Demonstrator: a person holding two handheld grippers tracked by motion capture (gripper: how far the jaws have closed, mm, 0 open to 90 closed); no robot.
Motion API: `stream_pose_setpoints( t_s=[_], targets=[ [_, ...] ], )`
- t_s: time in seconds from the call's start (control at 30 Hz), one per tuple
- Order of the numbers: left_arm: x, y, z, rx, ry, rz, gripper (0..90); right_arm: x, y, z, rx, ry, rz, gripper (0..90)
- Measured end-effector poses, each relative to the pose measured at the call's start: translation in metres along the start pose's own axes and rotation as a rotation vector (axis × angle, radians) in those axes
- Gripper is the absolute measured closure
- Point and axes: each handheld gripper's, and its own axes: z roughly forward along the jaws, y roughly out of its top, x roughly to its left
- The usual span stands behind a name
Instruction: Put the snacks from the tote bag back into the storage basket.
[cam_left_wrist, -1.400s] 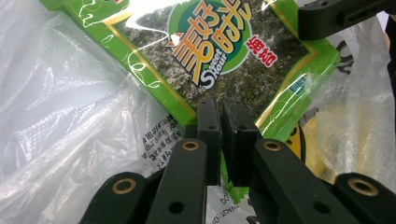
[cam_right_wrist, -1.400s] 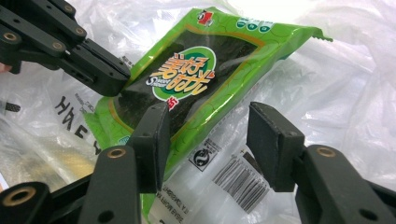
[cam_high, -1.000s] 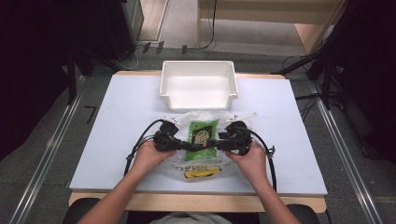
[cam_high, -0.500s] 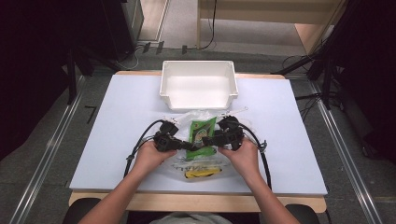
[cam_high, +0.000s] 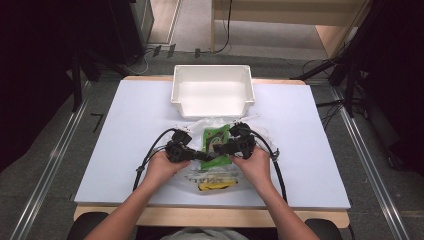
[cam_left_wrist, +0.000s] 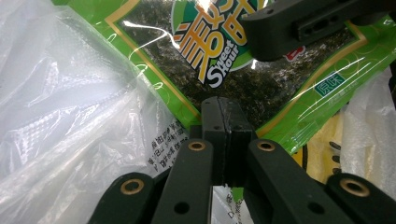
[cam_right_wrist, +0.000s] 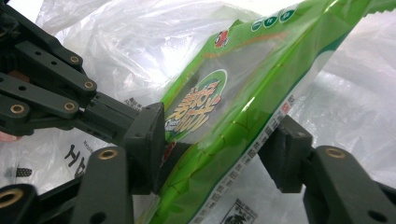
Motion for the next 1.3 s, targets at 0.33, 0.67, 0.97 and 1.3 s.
stream_pose_setpoints(
  t_s=[0.33,0.67,0.97,1.3],
  targets=[
    [0.0,0.0,-0.005,-0.012,-0.005,0.004,86.2,0.003,-0.001,-0.006,-0.027,0.01,-0.024,56.0],
    [0.002,-0.001,-0.013,-0.024,-0.001,-0.003,82.7,0.008,-0.002,-0.02,-0.068,0.032,-0.041,63.7],
    [-0.001,-0.001,-0.019,-0.053,-0.031,0.023,79.7,0.011,-0.003,-0.03,-0.092,0.075,-0.041,70.1],
    [-0.001,-0.002,-0.022,-0.035,-0.032,0.028,74.1,0.015,-0.002,-0.043,-0.133,0.081,-0.064,73.7]
  ],
)
